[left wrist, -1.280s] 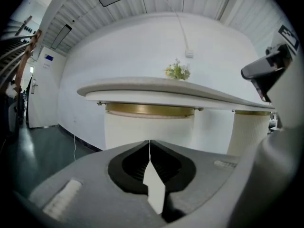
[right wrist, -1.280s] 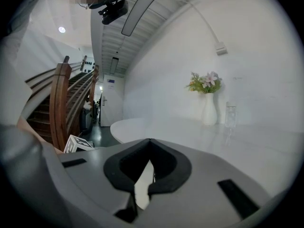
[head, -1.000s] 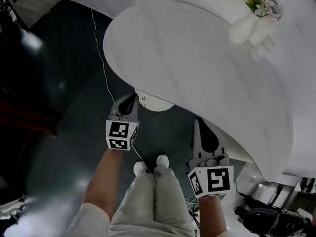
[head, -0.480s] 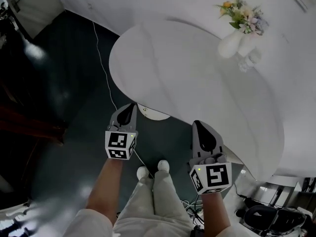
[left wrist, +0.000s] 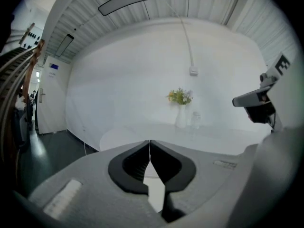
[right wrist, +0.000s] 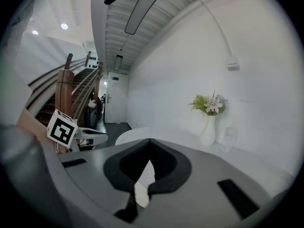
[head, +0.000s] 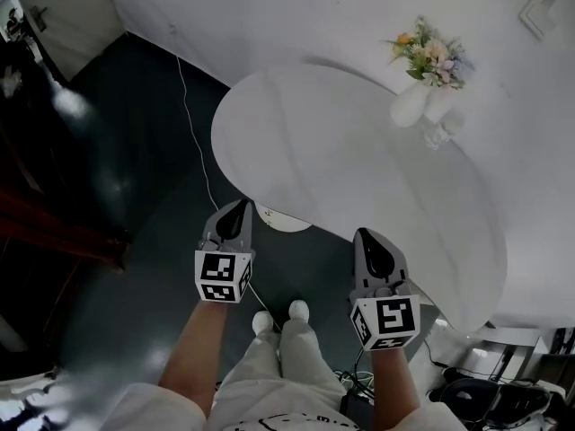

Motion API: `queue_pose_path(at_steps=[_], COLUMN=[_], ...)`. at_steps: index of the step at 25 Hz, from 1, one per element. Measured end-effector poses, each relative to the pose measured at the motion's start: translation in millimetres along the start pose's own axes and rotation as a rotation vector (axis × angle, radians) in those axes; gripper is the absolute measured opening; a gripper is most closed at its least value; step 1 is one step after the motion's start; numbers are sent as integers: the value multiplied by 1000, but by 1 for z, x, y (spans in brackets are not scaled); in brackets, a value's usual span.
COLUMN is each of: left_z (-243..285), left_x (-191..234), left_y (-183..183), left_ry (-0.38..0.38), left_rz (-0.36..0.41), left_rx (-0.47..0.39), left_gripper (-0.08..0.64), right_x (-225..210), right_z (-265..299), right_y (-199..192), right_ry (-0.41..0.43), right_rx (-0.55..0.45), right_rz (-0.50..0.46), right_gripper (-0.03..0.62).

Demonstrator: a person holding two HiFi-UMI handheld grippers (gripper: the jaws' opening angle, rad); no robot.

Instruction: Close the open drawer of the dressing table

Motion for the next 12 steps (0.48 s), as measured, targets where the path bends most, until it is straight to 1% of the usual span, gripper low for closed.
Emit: queue_pose_path(at_steps=[2,6,12], left_z=[-10,-25,-41], left_x=[-6,-19,-35], left_y=[12,39,83], left_ry=[-9,-49,-98], left_rz=[14,42,111], left_rx=[-4,-39,-82], left_gripper=[17,17,17], right_x=[-2,-7,-16], right_z=[-6,-17,-31], right_y=[9,29,50], right_ry=[-11,-45,-102], right_rx=[-4,-18,-54], right_rz=[0,-4,-15], right_gripper=[-3,-3,-3])
Point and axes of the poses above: the fingertips, and each gripper's own axes: z forward along the fingers, x to its left, y out of its top, the point moved 6 cm from there along -z, backward along the fingers, and after that the axes turned 13 degrees about -z, right-handed, at the moved point
